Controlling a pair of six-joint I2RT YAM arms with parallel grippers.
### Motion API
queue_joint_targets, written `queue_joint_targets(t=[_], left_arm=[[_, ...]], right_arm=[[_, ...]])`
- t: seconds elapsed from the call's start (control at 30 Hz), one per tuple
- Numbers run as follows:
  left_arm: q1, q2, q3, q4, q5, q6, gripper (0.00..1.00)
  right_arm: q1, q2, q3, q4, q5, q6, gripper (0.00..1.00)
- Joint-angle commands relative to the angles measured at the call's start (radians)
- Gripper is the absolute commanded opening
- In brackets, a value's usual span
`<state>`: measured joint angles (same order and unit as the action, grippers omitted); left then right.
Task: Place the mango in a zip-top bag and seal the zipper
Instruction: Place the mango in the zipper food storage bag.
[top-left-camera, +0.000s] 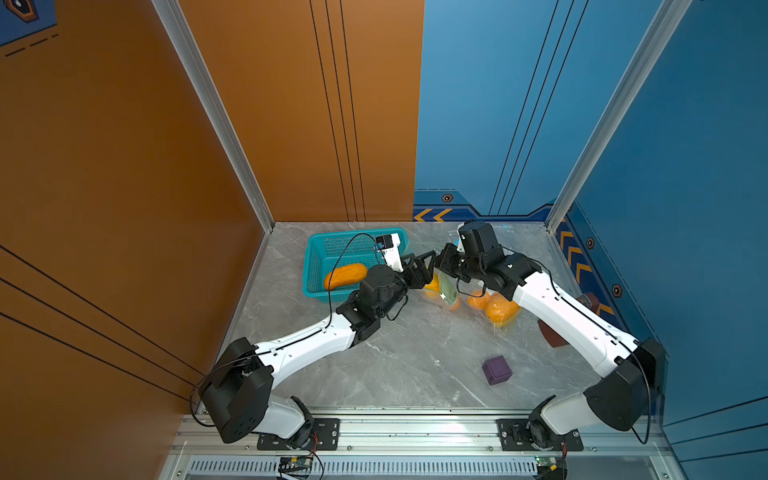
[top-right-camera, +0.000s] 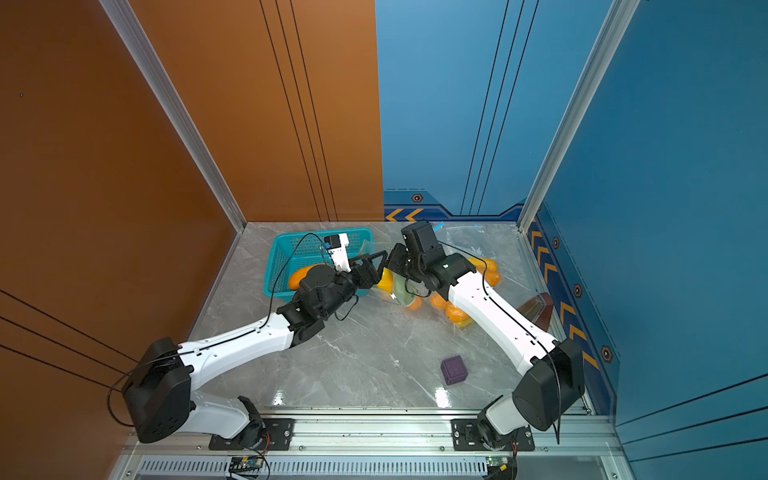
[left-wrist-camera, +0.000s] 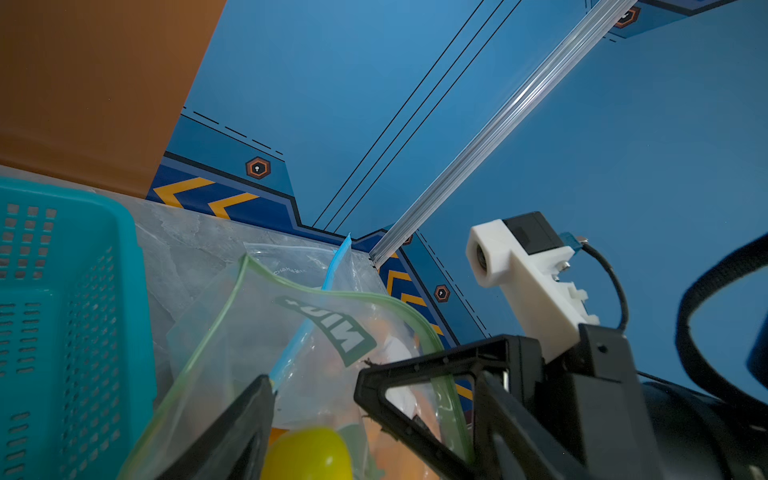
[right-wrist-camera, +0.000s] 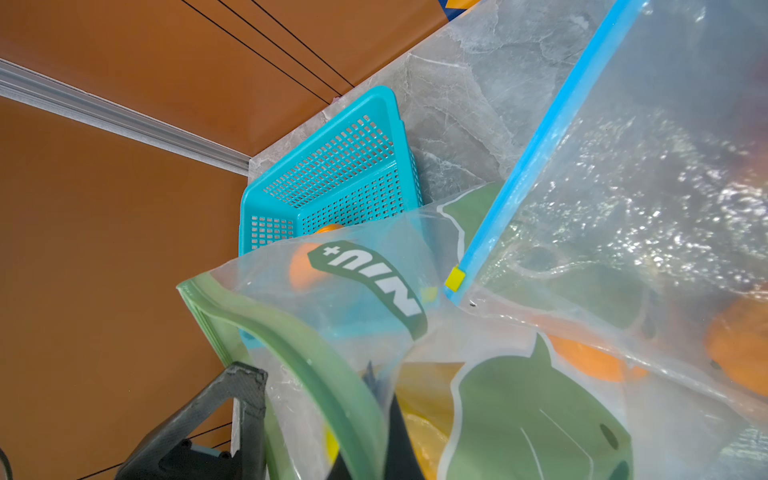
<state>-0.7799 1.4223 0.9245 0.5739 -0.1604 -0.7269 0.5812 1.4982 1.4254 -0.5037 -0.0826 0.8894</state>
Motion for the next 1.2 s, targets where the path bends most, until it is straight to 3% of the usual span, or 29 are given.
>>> queue_joint_targets(t=[0.0,0.27,0.5,0.67,0.83,1.17], left_arm=[[-0.009,-0.012,-0.013,0.015,0.004,0.008,0.77],[0.065,-0.091,-0.062,0.005,-0.053,0.05,0.73],[0.18,-0.13,-0.009,-0.357,-0.096,0.097,0.74],[0.339,-0.066,0.122,-0.7,0.034,0.217,0.76],[0.479,0.004,0.189,-0.856,0.168,0.374,0.77],[0.557,0.276,0.445,-1.118,0.171,0.683,0.83]], right_arm=[[-0.008,-0.016,-0.002,0.016,0.011,0.005,0.0],[-0.013,-0.024,-0.005,0.014,0.009,0.003,0.0],[-0.012,-0.024,-0.011,0.008,0.007,0.006,0.0],[-0.009,-0.035,-0.016,0.002,0.016,0.006,0.0],[-0.008,-0.036,-0.019,-0.002,0.022,0.008,0.0],[0.003,-0.026,-0.012,-0.009,0.024,0.014,0.0]])
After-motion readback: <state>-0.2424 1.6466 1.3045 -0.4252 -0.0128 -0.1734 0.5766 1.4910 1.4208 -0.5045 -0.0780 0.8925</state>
